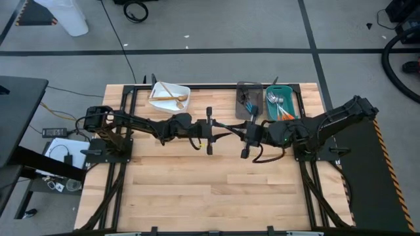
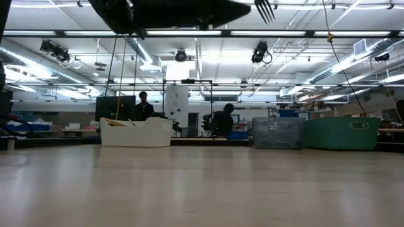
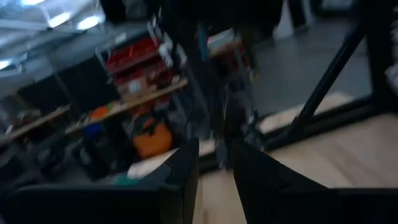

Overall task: Sort silverware by color (type)
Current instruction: Put the blue fork into the black bin

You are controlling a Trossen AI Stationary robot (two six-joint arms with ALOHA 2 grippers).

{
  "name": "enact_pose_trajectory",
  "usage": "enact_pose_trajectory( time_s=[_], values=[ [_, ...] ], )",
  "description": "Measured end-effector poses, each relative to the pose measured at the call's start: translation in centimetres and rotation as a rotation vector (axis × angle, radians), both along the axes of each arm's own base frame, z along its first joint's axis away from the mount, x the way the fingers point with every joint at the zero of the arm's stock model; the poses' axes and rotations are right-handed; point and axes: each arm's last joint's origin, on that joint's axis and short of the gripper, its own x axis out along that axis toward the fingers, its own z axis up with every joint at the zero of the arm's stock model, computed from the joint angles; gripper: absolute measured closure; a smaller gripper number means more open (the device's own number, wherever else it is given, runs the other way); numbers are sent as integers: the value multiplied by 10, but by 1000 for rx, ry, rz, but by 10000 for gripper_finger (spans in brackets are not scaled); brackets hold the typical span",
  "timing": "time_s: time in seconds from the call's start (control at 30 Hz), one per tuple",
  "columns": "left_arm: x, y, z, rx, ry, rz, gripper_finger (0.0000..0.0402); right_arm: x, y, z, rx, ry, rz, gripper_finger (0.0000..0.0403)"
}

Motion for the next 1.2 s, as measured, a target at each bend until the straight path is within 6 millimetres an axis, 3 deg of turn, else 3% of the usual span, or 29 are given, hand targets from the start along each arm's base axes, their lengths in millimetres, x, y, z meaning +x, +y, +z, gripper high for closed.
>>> enact_pose_trajectory(
  time_s=[0.27, 0.9, 1.03, 1.2],
  values=[
    [-1, 4, 7, -18, -67, -111, 298, -2, 1, 15, 47, -128, 70, 387],
    [-3, 5, 16, 81, -170, -97, 302, 7, -22, 24, 144, -250, 117, 386],
    [-2, 5, 18, 80, -169, -96, 326, 8, -27, 24, 156, -253, 121, 385],
    [-2, 5, 18, 71, -169, -97, 383, 8, -28, 24, 179, -258, 120, 384]
  ],
)
